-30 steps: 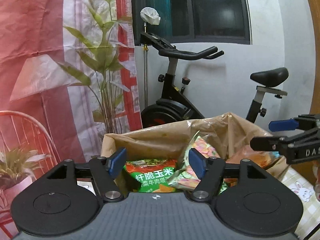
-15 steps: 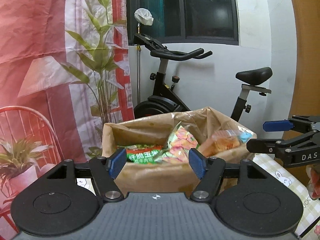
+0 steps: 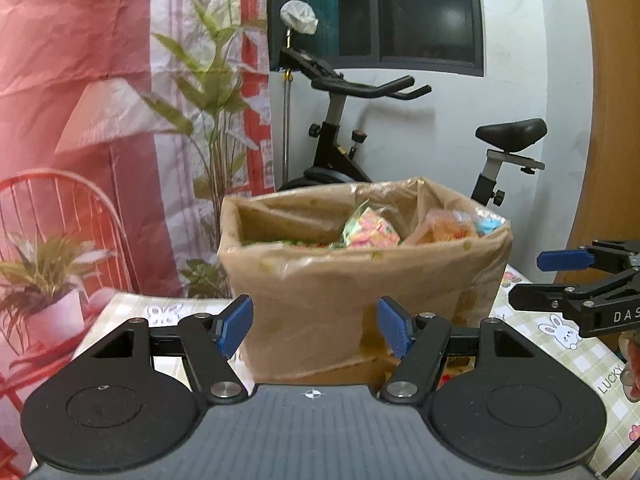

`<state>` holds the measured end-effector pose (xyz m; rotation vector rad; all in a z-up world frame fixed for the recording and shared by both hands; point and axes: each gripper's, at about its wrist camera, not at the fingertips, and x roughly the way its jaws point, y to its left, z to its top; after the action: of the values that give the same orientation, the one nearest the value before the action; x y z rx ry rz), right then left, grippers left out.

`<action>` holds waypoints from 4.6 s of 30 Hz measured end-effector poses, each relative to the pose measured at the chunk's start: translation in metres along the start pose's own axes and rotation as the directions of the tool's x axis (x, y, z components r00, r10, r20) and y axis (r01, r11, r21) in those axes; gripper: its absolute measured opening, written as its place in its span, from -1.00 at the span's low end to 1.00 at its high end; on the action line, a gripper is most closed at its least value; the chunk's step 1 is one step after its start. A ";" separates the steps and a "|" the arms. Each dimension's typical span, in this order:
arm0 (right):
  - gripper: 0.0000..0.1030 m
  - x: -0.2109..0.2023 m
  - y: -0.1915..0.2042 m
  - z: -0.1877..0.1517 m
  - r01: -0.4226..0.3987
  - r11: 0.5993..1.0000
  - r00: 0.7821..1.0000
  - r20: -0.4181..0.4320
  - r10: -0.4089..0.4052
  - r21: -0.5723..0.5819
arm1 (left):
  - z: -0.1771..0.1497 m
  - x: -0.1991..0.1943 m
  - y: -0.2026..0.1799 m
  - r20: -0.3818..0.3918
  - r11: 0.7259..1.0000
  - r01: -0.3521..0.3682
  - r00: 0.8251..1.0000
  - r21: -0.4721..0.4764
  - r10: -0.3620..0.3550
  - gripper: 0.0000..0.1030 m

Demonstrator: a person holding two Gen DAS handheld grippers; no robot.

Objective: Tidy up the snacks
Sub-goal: 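Move both tools back down to the snack pile, then grasp the green cake packet with the right tool while the left tool grasps the black round snack, then carry both packets over the box and open both tools to release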

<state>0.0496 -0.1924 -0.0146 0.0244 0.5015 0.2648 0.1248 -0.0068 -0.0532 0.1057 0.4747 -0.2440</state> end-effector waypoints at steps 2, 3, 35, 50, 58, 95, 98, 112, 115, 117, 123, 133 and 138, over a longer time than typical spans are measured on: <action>0.68 0.001 -0.001 -0.006 -0.002 1.000 1.000 -0.015 0.002 0.005 | -0.005 0.001 0.004 -0.009 1.000 -0.004 1.000 -0.010 0.004 0.38; 0.68 0.002 -0.002 -0.008 -0.001 1.000 1.000 -0.022 0.001 0.009 | -0.008 0.002 0.006 -0.013 1.000 -0.006 1.000 -0.014 0.006 0.38; 0.40 0.059 -0.058 -0.088 0.066 0.997 0.977 -0.206 -0.058 0.031 | -0.079 0.068 0.056 -0.168 0.994 -0.018 0.986 -0.105 0.001 0.36; 0.35 0.109 -0.094 -0.110 0.136 0.987 0.940 -0.326 -0.102 0.085 | -0.101 0.096 0.054 -0.243 0.992 -0.015 0.970 -0.125 -0.016 0.36; 0.29 0.117 -0.085 -0.116 0.168 0.985 0.920 -0.365 -0.146 0.029 | -0.108 0.098 0.050 -0.266 0.992 -0.011 0.964 -0.123 -0.022 0.36; 0.16 0.100 -0.057 -0.123 -0.004 0.989 0.901 -0.430 -0.060 -0.147 | -0.140 0.084 0.048 -0.320 0.977 0.020 0.943 -0.213 -0.089 0.34; -0.06 0.096 -0.064 -0.128 0.010 0.997 0.915 -0.401 -0.042 -0.081 | -0.141 0.085 0.050 -0.324 0.977 0.017 0.942 -0.213 -0.087 0.34; -0.24 0.058 -0.058 -0.139 0.130 0.984 0.938 -0.337 -0.082 0.124 | -0.136 0.125 0.057 -0.347 0.963 -0.077 0.938 -0.257 -0.018 0.35; -0.24 0.051 -0.057 -0.140 0.155 0.978 0.939 -0.328 -0.103 0.138 | -0.139 0.120 0.047 -0.343 0.980 -0.093 0.939 -0.175 0.028 -0.02; -0.24 0.046 -0.058 -0.140 0.166 0.975 0.941 -0.319 -0.112 0.149 | -0.141 0.111 0.041 -0.337 0.987 -0.086 0.941 -0.135 0.036 -0.04; -0.24 0.027 -0.056 -0.131 0.182 0.970 0.957 -0.255 -0.137 0.159 | -0.139 0.080 0.042 -0.277 0.988 -0.056 0.961 -0.146 0.013 -0.05; -0.24 -0.005 -0.047 -0.070 0.171 0.979 0.985 -0.045 -0.167 0.112 | -0.072 0.035 0.042 -0.058 0.989 -0.032 0.998 -0.142 0.024 -0.05; -0.24 -0.016 -0.045 -0.023 0.145 0.987 0.986 0.067 -0.150 0.074 | -0.024 0.019 0.030 0.071 0.995 -0.011 0.997 -0.097 0.018 -0.05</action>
<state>0.0360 -0.2408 -0.0310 0.0637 0.4382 0.1010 0.1382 0.0223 -0.0823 0.0063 0.4135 -0.2099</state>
